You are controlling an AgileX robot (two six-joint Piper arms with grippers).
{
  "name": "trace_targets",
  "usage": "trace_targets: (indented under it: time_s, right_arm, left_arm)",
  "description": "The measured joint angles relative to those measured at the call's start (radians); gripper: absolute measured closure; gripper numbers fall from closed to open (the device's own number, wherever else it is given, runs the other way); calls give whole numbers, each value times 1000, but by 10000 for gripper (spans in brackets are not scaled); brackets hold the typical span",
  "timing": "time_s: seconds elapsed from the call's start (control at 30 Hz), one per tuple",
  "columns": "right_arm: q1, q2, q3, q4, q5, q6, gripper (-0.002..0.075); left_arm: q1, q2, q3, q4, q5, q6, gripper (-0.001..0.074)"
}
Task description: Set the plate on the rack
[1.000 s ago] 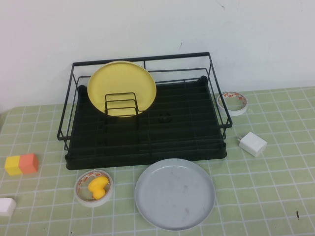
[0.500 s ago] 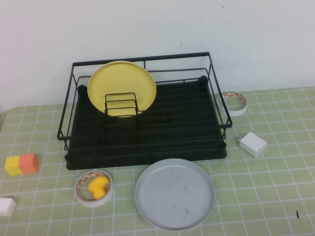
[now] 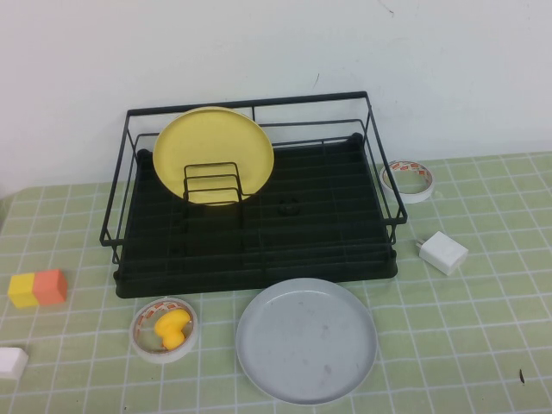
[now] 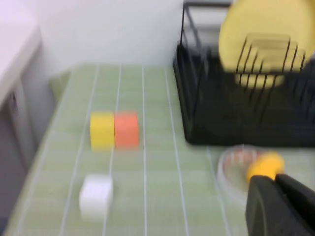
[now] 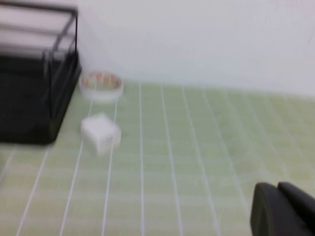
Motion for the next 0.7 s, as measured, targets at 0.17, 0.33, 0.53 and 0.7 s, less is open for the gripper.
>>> trace_targets:
  time_s: [0.17,0.33,0.53,0.7]
  right_arm:
    - [0,0,0,-17,-237,0,728]
    - [0,0,0,-19,-528,0,728]
    - [0,0,0,-12,-652,9,728]
    - [0,0,0,55,-619,19,728]
  left_arm:
    - [0,0,2,0,-265,0,736]
    - [0,0,2,1,-583,0,736]
    - [0,0,2,1,-760,0,736]
    - [0,0,2,1,-810,-109,736]
